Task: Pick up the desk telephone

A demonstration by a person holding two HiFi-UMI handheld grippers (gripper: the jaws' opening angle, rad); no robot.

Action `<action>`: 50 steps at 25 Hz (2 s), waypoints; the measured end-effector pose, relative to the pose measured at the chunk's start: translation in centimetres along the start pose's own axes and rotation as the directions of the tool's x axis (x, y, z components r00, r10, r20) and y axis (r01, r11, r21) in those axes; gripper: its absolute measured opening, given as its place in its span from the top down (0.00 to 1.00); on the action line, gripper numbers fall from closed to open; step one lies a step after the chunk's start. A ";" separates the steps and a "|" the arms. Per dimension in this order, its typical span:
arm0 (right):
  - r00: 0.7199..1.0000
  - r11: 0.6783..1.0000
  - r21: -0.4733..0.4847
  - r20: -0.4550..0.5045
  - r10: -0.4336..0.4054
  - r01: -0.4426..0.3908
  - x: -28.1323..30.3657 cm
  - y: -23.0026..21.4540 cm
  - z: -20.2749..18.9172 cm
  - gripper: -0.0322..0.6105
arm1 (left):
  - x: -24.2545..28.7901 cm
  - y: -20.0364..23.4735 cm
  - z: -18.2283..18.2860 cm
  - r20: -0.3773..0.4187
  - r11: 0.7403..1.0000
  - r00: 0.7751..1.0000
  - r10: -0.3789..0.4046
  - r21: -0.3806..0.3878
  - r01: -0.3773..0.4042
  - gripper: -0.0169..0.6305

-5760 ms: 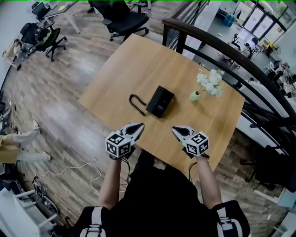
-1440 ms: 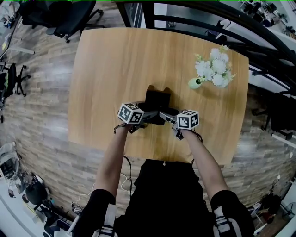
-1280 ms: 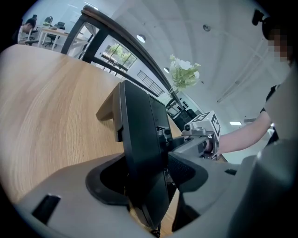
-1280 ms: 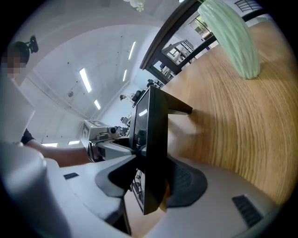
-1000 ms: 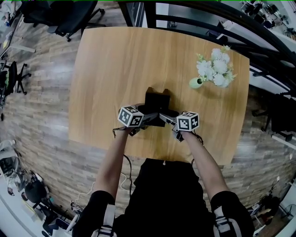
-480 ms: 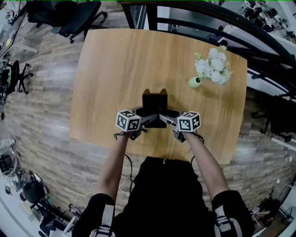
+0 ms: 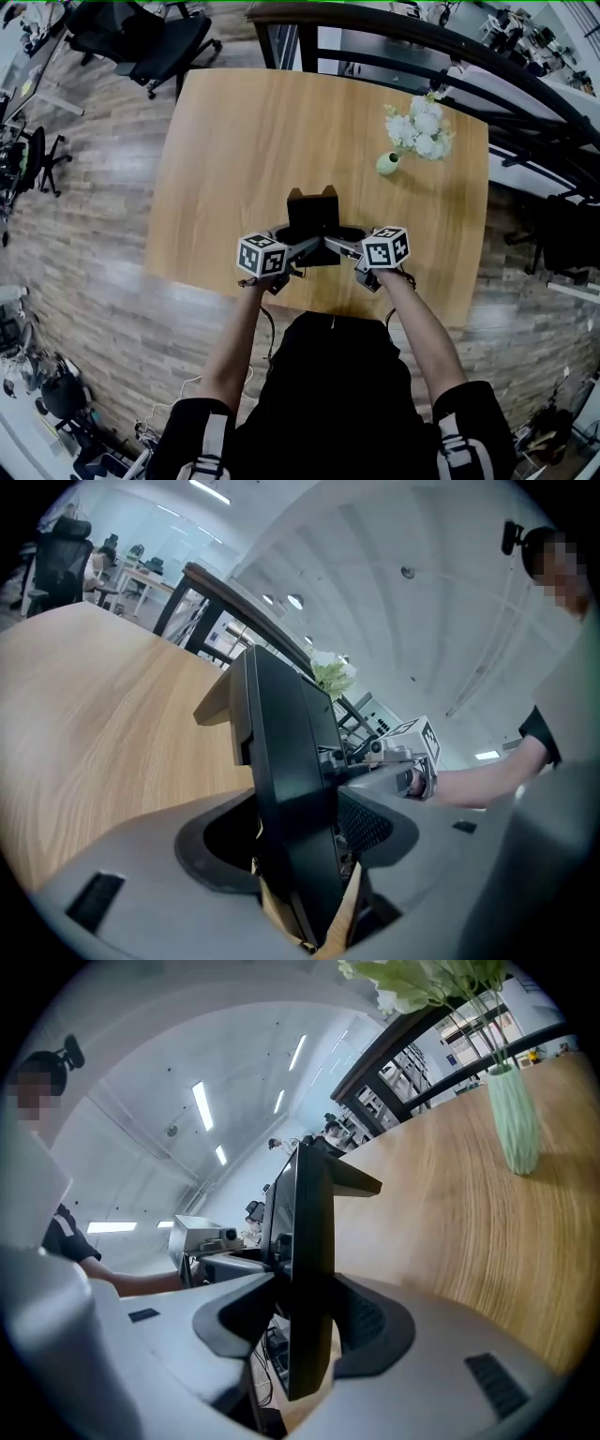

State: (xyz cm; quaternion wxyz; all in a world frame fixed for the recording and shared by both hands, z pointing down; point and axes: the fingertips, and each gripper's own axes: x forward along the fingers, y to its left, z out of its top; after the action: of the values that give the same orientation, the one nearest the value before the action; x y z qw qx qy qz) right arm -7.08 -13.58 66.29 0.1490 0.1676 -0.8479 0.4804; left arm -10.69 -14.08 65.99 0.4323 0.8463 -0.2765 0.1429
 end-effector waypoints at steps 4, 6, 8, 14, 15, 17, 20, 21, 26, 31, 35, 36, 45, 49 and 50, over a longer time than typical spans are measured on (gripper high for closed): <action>1.000 1.000 -0.014 0.010 0.000 0.000 -0.6 2.0 -1.0 0.64 | -1.4 -1.6 -0.7 0.002 1.000 1.000 0.003 0.017 -0.003 0.57; 1.000 1.000 -0.027 0.018 -0.003 0.004 -1.1 3.1 -1.5 0.64 | -2.1 -2.6 -1.2 0.008 1.000 1.000 -0.001 0.026 0.000 0.57; 1.000 0.999 -0.040 0.024 -0.008 0.009 -1.5 4.3 -2.4 0.64 | -2.9 -3.7 -2.0 0.016 0.999 1.000 -0.003 0.031 0.003 0.57; 0.999 0.997 -0.075 0.032 -0.016 0.018 -2.5 7.0 -4.1 0.64 | -4.8 -6.1 -3.5 0.042 0.999 0.999 -0.010 0.035 0.009 0.57; 0.999 0.996 -0.082 0.031 -0.015 0.018 -2.6 7.3 -4.4 0.64 | -5.0 -6.3 -3.7 0.045 0.999 0.999 -0.011 0.035 0.010 0.57; 0.999 0.995 -0.093 0.028 -0.020 0.023 -2.8 7.7 -5.0 0.64 | -5.3 -6.7 -4.3 0.051 0.999 0.999 -0.017 0.032 0.016 0.57; 0.999 0.995 -0.097 0.032 -0.028 0.030 -3.3 8.3 -6.0 0.64 | -5.6 -7.5 -5.2 0.055 0.999 0.998 -0.032 0.028 0.031 0.57; 0.999 0.995 -0.095 0.037 -0.028 0.031 -3.5 8.4 -6.2 0.64 | -5.6 -7.8 -5.3 0.055 0.999 0.998 -0.037 0.030 0.035 0.57; 0.998 0.996 -0.082 0.057 -0.032 0.037 -4.5 8.9 -6.5 0.64 | -5.6 -8.9 -5.2 0.040 0.997 0.998 -0.054 0.060 0.052 0.57; 0.998 0.993 -0.111 0.054 -0.034 0.039 -4.9 9.6 -6.1 0.64 | -6.1 -9.5 -4.7 0.061 0.995 0.996 -0.071 0.073 0.067 0.57; 0.998 0.990 -0.131 0.050 -0.037 0.043 -5.2 9.8 -5.9 0.64 | -6.1 -9.8 -4.5 0.083 0.995 0.994 -0.074 0.069 0.068 0.57; 0.998 0.990 -0.135 0.051 -0.036 0.042 -5.2 9.9 -5.8 0.64 | -6.2 -9.9 -4.5 0.087 0.995 0.994 -0.072 0.070 0.066 0.57; 0.997 0.984 -0.171 0.076 -0.028 0.040 -5.3 10.6 -5.4 0.64 | -6.7 -10.3 -3.9 0.089 0.993 0.994 -0.062 0.110 0.052 0.57; 0.997 0.983 -0.178 0.077 -0.023 0.036 -5.5 10.7 -5.4 0.64 | -6.7 -10.5 -3.8 0.090 0.992 0.994 -0.055 0.114 0.044 0.57; 0.997 0.983 -0.179 0.079 -0.022 0.036 -5.6 10.7 -5.4 0.64 | -6.7 -10.6 -3.8 0.091 0.993 0.994 -0.053 0.114 0.043 0.57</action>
State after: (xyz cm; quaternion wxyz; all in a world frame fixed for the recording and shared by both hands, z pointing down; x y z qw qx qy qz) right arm -6.15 -3.02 58.47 0.1381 0.1840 -0.8905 0.3926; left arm -9.84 -3.63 58.09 0.3741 0.8814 -0.2675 0.1078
